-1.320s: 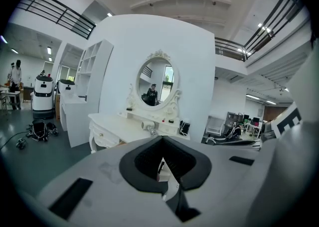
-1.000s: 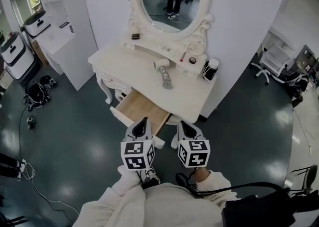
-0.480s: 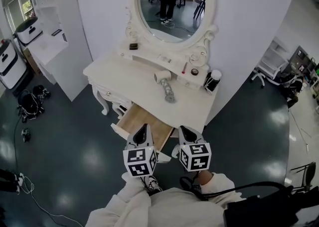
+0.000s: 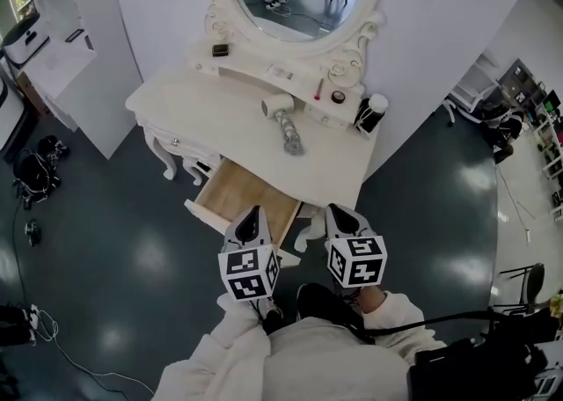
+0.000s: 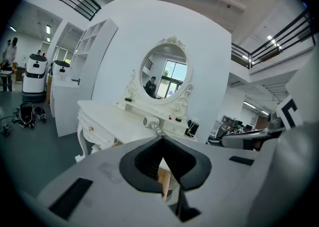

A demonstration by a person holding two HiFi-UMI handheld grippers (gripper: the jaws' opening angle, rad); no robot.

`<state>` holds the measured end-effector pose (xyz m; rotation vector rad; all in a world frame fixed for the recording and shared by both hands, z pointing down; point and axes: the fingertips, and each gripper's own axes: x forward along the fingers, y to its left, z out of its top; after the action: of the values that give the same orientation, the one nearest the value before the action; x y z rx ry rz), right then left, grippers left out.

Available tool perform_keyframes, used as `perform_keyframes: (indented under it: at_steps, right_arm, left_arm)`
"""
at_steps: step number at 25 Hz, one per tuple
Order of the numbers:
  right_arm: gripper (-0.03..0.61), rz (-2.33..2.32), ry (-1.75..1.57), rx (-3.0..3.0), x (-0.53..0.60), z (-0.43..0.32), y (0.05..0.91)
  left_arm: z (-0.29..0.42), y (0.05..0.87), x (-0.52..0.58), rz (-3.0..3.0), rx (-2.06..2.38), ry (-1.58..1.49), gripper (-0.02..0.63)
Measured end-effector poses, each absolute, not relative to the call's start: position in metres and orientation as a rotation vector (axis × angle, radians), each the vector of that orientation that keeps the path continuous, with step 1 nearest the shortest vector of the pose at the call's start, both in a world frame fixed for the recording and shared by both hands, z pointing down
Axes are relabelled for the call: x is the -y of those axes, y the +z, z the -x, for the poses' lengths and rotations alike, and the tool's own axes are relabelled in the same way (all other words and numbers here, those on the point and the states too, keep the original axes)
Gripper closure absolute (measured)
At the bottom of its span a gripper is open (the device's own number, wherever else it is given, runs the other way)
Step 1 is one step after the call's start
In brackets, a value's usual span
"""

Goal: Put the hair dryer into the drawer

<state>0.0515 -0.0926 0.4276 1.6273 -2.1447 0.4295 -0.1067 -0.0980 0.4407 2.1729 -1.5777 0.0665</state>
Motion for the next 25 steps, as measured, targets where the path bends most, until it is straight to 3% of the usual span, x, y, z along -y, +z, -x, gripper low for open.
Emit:
perform_keyframes:
  at_steps: [25]
  right_arm:
    - [0.517, -1.612, 0.577, 2.202, 0.171, -0.096, 0.444]
  left_arm:
    - [0.074, 0.434, 0.154, -2.165, 1.640, 0.199, 0.611]
